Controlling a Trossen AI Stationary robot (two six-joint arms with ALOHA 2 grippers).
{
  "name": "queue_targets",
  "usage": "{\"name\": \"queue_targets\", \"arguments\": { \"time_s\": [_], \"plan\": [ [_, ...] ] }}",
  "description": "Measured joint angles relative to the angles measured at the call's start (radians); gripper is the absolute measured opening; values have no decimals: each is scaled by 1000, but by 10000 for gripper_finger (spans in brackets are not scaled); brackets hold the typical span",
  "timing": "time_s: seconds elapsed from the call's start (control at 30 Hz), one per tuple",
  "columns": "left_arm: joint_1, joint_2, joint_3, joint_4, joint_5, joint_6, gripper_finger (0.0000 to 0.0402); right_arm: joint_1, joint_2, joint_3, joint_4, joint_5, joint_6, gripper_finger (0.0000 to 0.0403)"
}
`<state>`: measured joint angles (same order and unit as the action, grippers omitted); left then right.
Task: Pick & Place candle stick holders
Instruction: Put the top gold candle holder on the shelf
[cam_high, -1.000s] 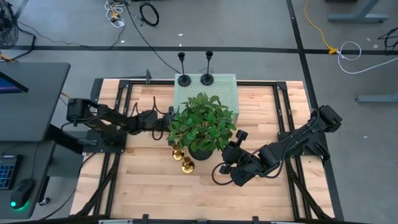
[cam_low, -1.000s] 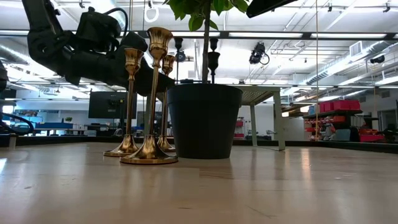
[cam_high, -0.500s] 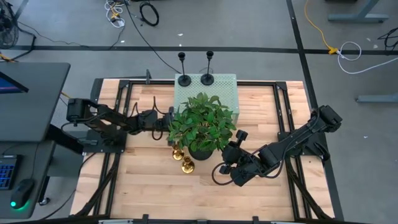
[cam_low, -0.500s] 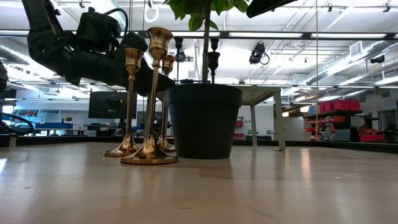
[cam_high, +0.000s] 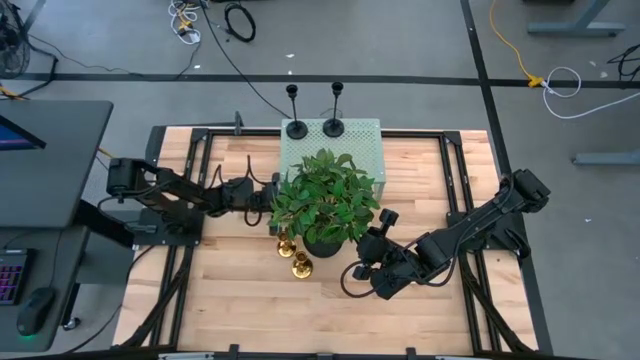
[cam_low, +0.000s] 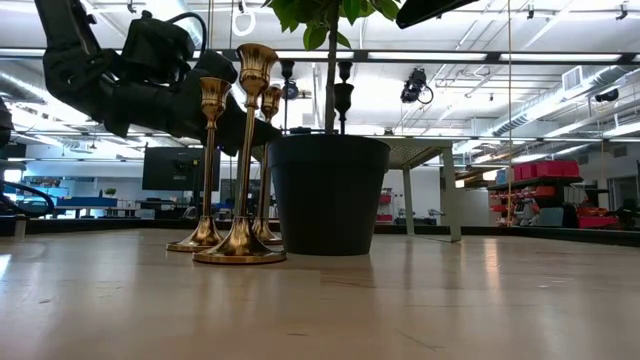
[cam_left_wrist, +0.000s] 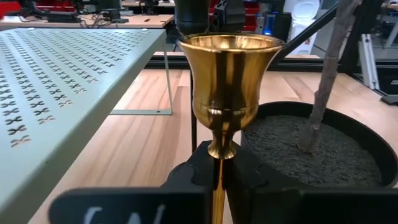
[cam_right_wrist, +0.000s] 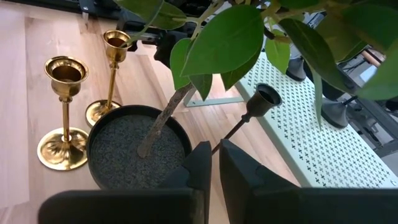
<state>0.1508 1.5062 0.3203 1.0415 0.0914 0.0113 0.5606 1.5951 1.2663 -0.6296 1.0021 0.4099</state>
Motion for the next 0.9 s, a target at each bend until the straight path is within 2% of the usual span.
{"name": "queue_targets", "arguments": {
  "time_s": [0.47, 0.9],
  "plan": [
    [1, -22, 0, -26, -9, 19, 17, 0, 0, 0, 0, 0, 0, 33],
    [-3, -229, 0, -178, -8, 23, 14, 0, 0, 0, -1, -1, 0, 33]
  ]
}}
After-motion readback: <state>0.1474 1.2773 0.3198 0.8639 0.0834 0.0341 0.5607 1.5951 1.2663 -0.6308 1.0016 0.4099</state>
